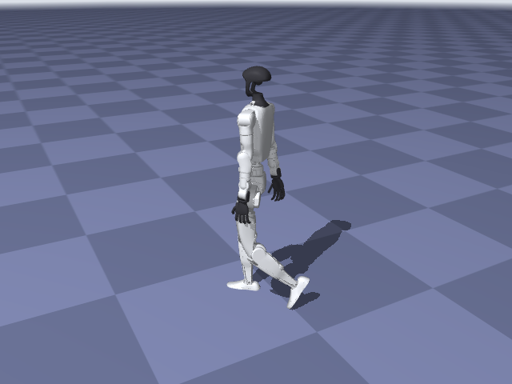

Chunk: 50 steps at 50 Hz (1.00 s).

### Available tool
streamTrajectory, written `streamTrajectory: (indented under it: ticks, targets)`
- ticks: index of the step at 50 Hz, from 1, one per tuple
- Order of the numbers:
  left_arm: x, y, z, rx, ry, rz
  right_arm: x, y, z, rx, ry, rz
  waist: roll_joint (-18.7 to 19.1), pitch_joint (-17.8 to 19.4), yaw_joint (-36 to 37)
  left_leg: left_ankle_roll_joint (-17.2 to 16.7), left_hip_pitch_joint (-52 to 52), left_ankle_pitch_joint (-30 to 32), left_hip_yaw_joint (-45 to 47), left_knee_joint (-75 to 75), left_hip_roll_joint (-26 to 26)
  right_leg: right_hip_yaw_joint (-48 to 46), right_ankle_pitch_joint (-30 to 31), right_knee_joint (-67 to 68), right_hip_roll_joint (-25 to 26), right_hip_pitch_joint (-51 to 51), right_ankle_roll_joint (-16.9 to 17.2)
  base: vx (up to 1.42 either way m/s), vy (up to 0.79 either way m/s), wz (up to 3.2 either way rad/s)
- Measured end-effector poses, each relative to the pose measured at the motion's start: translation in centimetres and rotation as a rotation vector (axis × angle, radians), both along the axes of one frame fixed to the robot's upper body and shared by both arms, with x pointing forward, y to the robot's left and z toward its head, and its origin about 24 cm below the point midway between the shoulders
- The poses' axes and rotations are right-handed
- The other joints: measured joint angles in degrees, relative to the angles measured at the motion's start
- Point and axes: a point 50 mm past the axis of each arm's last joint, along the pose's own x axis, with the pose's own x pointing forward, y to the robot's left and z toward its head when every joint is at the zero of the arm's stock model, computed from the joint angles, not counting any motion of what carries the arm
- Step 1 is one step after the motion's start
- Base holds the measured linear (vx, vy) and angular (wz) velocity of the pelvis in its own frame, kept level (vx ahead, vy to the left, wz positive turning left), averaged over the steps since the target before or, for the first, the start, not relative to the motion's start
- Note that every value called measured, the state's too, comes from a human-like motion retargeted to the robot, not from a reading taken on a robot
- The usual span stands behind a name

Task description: In place motions

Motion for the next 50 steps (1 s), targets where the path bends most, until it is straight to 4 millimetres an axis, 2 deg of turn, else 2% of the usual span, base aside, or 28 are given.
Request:
streamTrajectory:
  ticks: [2,3,5,7,10,12,15,18,20,22,23,25,28,30,33,35,38,40,42,46,47,48,49,50]
  targets:
    - [-0.7,0.3,0.1,-0.001,0.034,-0.001,1.1,0.0,-0.1,-0.002,-0.037,-0.018,-1.1,1.4,1.9,0.3,-3.6,-4.2,0.5,10.0,2.1,-1.1,-1.2,-1.0,0.7,4.4,-0.2,0.71,-0.36,-0.83]
    - [-1.0,0.5,0.1,0.0,0.051,-0.006,1.8,0.0,-0.2,-0.002,-0.06,-0.019,-1.2,2.3,2.6,0.4,-4.7,-8.5,1.0,13.9,4.8,-0.1,-1.9,-1.2,1.9,6.2,-0.4,0.67,-0.36,-0.96]
    - [-1.6,0.7,0.2,0.008,0.064,-0.003,3.8,-0.2,-0.3,-0.006,-0.117,0.01,-1.5,3.9,5.3,0.4,-7.9,-13.2,2.1,18.1,7.6,1.3,-2.8,-1.4,3.4,9.3,-0.8,0.63,-0.33,-1.36]
    - [-1.8,0.7,0.2,0.018,0.048,0.021,6.5,-0.4,-0.4,-0.011,-0.195,0.08,-2.1,4.4,7.9,0.4,-13.4,-15.0,2.1,17.1,5.2,3.0,-2.9,-2.4,3.0,11.2,-0.8,0.39,-0.11,-1.4]
    - [-2.4,0.1,0.1,0.011,0.039,0.054,10.9,-0.8,-0.2,-0.027,-0.33,0.22,-2.4,3.2,8.1,0.1,-21.6,-12.2,-0.2,4.1,-3.2,3.1,-3.3,-2.9,0.6,11.0,0.8,0.44,0.07,-0.61]
    - [-3.0,-0.3,0.1,0.0,0.055,0.075,13.8,-0.8,0.2,-0.037,-0.421,0.319,-0.8,3.4,9.0,-3.5,-23.3,-10.0,-3.1,-8.8,-5.6,4.6,-3.9,-2.9,2.6,12.0,0.8,0.54,-0.02,-1.07]
    - [-3.8,-0.9,0.2,-0.018,0.08,0.098,17.9,-0.5,1.2,-0.064,-0.546,0.443,3.0,4.8,11.1,-10.1,-24.0,-5.9,-8.1,-28.3,-5.7,7.9,-5.0,-2.8,7.5,14.8,0.7,0.54,-0.01,-1.58]
    - [-4.6,-1.3,0.2,-0.018,0.096,0.095,20.5,0.3,1.9,-0.072,-0.629,0.505,5.4,5.7,11.5,-19.4,-25.7,-5.8,-8.9,-40.3,-4.9,10.7,-6.2,-2.6,10.5,18.2,1.3,0.57,0.0,-1.2]
    - [-5.0,-1.6,0.2,-0.014,0.096,0.087,21.2,0.8,2.1,-0.062,-0.659,0.524,6.1,5.5,9.2,-20.2,-26.6,-6.3,-8.8,-43.5,-4.6,10.5,-6.9,-2.6,10.9,19.8,2.6,0.69,0.05,-0.26]
    - [-5.3,-2.1,0.2,-0.019,0.091,0.091,20.9,1.3,2.0,-0.05,-0.657,0.532,6.3,4.1,8.0,-14.8,-27.4,-3.7,-9.0,-41.5,-5.1,10.2,-7.0,-1.7,10.7,20.0,3.9,0.58,0.04,-0.37]
    - [-5.4,-2.3,0.2,-0.02,0.092,0.098,20.4,1.5,1.7,-0.044,-0.645,0.53,6.4,3.6,8.0,-14.4,-26.9,-2.2,-6.3,-40.5,-4.1,10.5,-6.8,-1.0,10.8,20.3,4.7,0.67,0.04,-0.87]
    - [-5.6,-2.5,0.3,-0.023,0.098,0.117,18.7,1.7,1.1,-0.035,-0.599,0.507,5.6,3.5,10.2,-12.8,-25.2,3.3,-9.9,-40.1,-4.3,11.7,-5.5,1.0,10.0,21.7,6.5,0.79,0.06,-1.15]
    - [-6.3,-2.4,0.4,-0.022,0.124,0.16,14.5,1.2,0.1,-0.014,-0.448,0.449,3.8,2.3,10.3,-11.1,-22.6,1.4,-10.8,-38.8,-4.4,8.7,-1.2,5.5,7.8,22.9,11.4,0.71,0.01,-0.52]
    - [-6.7,-2.2,0.5,-0.016,0.138,0.186,11.3,0.9,-0.3,0.006,-0.331,0.414,3.0,1.2,11.8,-10.0,-20.6,-0.4,-8.0,-38.9,-3.6,6.3,3.8,11.2,5.8,21.5,16.9,0.68,-0.17,-0.86]
    - [-4.4,-0.8,0.2,0.013,0.081,0.2,9.5,0.2,-0.3,0.005,-0.252,0.364,4.8,2.2,12.6,-15.1,-20.7,-1.7,-7.7,-37.0,5.9,-6.6,13.7,23.5,10.4,13.9,16.9,0.18,-0.91,-1.09]
    - [-2.8,-0.6,0.1,0.011,0.04,0.206,8.9,-0.4,-0.3,-0.005,-0.229,0.346,6.4,3.0,13.4,-15.7,-19.4,-2.6,-5.2,-36.7,9.0,-9.1,14.9,31.3,10.1,9.9,16.9,0.3,-0.16,-0.89]
    - [-1.2,-0.7,-0.1,0.019,-0.004,0.195,8.0,-0.5,-0.3,-0.015,-0.23,0.328,8.2,3.2,11.6,-12.5,-16.7,-4.7,-5.2,-38.9,6.9,-6.1,13.1,33.7,8.1,5.6,16.9,0.43,0.64,0.27]
    - [-0.6,-1.5,-0.1,0.014,-0.033,0.165,7.2,-0.7,-0.4,-0.03,-0.239,0.3,8.3,3.4,9.3,-9.6,-14.6,-6.5,-5.6,-39.6,2.6,-4.5,11.9,30.0,4.3,4.9,16.9,0.37,0.65,0.89]
    - [0.4,-1.9,-0.2,-0.002,-0.068,0.12,6.9,-1.0,-0.4,-0.041,-0.254,0.264,6.6,4.2,7.5,-8.4,-13.0,-7.7,-5.4,-39.7,-0.7,-4.7,9.4,22.8,1.7,4.6,13.4,0.25,0.2,0.64]
    - [1.9,-2.0,-0.2,-0.018,-0.101,0.043,6.2,-0.8,-0.4,-0.026,-0.252,0.192,2.8,5.6,5.3,-7.4,-9.5,-9.6,-5.7,-39.4,-5.9,1.7,3.0,3.6,1.9,5.5,7.8,0.21,-0.06,0.56]
    - [2.2,-1.9,-0.2,-0.015,-0.103,0.026,6.0,-0.7,-0.4,-0.017,-0.245,0.179,2.0,6.2,5.2,-7.2,-8.2,-10.2,-6.0,-39.3,-6.9,2.1,2.9,0.3,1.5,6.3,5.4,0.2,-0.1,0.4]
    - [2.5,-1.7,-0.2,-0.008,-0.104,0.009,5.8,-0.6,-0.4,-0.008,-0.235,0.17,1.5,7.0,5.4,-7.0,-6.7,-10.8,-6.4,-39.1,-7.5,1.2,5.5,-2.0,1.2,7.5,1.1,0.2,-0.09,0.17]
    - [2.8,-1.4,-0.1,-0.002,-0.104,-0.012,5.6,-0.5,-0.4,0.0,-0.226,0.168,0.9,7.5,6.1,-6.9,-5.5,-11.4,-6.4,-38.9,-8.0,0.5,5.4,-2.7,0.9,8.9,0.1,0.22,-0.09,-0.12]
    - [3.1,-1.0,-0.1,0.004,-0.102,-0.035,5.4,-0.4,-0.4,0.007,-0.217,0.169,0.3,7.8,7.0,-6.9,-4.5,-12.0,-6.3,-38.6,-8.5,-0.2,4.1,-2.6,0.5,10.5,0.9,0.24,-0.1,0.04]
